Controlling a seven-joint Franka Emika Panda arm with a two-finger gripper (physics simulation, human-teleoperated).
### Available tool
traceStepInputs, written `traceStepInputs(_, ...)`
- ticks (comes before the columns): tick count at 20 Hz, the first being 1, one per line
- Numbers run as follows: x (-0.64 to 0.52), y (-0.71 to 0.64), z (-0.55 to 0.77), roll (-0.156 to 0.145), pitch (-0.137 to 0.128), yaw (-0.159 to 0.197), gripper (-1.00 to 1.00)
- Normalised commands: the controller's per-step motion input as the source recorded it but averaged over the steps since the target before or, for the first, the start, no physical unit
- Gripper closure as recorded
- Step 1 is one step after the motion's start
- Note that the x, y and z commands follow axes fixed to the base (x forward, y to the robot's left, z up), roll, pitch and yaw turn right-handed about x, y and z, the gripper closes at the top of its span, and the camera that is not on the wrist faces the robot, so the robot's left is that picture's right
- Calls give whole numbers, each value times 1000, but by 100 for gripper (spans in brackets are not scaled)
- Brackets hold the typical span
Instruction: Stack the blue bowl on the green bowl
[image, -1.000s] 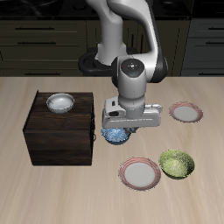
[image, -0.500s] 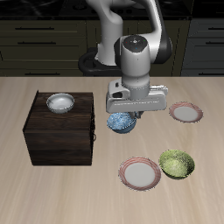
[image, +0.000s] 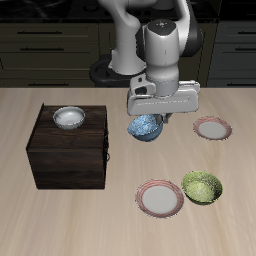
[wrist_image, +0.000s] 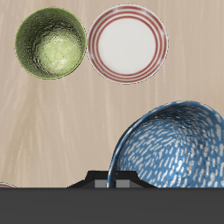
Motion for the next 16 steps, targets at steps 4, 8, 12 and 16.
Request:
traceStepInputs(4, 177, 288, 292, -11, -33, -2, 100)
traceStepInputs(8, 78, 228, 177, 6, -20, -21, 100)
traceStepInputs(12, 224, 461, 350, 2, -25, -24, 100)
traceStepInputs(16, 175, 256, 201, -1, -41, 8, 100)
